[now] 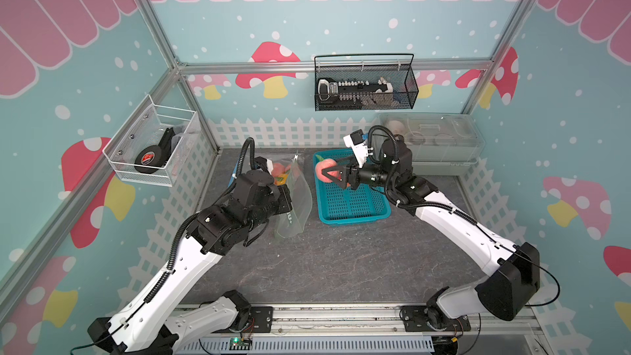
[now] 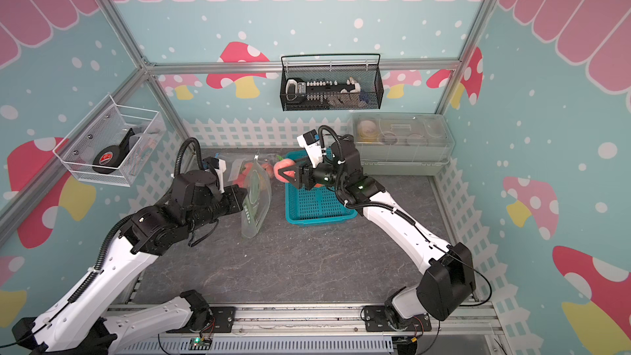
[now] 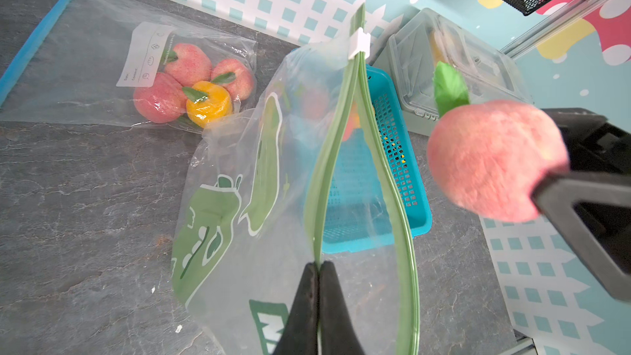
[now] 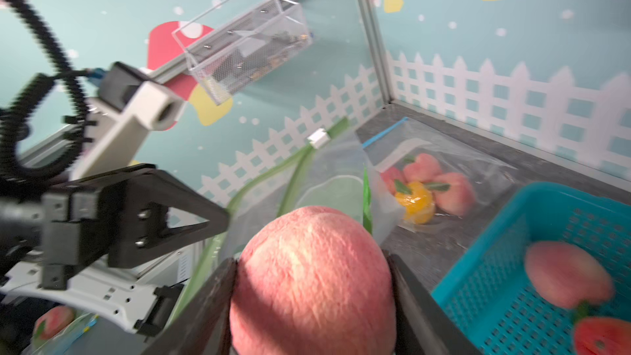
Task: Place the peach in a zip-top bag and seal the zipper
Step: Pick up the peach from the basket, then place the peach in the zipper food storage bag.
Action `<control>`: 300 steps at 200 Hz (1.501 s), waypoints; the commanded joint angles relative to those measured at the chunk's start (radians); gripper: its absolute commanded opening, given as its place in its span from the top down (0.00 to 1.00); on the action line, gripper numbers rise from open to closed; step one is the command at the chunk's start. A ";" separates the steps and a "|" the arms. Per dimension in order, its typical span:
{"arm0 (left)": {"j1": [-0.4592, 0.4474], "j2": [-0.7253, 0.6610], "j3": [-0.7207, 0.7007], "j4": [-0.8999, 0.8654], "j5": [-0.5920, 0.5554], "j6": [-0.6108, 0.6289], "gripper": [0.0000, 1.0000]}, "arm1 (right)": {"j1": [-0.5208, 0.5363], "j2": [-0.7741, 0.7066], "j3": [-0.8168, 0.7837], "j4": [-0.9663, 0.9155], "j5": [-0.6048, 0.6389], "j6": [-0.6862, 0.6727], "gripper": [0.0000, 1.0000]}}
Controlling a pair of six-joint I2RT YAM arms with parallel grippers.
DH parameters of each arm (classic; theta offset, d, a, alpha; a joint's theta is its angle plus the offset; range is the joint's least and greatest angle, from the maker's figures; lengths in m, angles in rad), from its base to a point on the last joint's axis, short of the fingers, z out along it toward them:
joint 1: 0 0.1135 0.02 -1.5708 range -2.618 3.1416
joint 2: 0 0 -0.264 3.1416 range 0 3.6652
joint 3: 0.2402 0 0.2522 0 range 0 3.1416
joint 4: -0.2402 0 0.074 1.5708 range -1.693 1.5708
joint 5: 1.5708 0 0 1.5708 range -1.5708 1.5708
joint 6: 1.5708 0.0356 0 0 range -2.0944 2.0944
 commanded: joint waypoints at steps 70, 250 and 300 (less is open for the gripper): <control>0.008 0.007 0.003 0.019 -0.001 -0.015 1.00 | 0.124 0.076 0.075 0.039 -0.055 0.010 0.38; 0.007 -0.044 -0.040 0.056 -0.003 -0.008 1.00 | 0.249 0.209 0.309 -0.473 0.377 -0.251 0.24; 0.008 -0.043 -0.049 0.056 -0.013 -0.008 1.00 | 0.248 0.127 0.213 -0.327 0.397 -0.224 0.22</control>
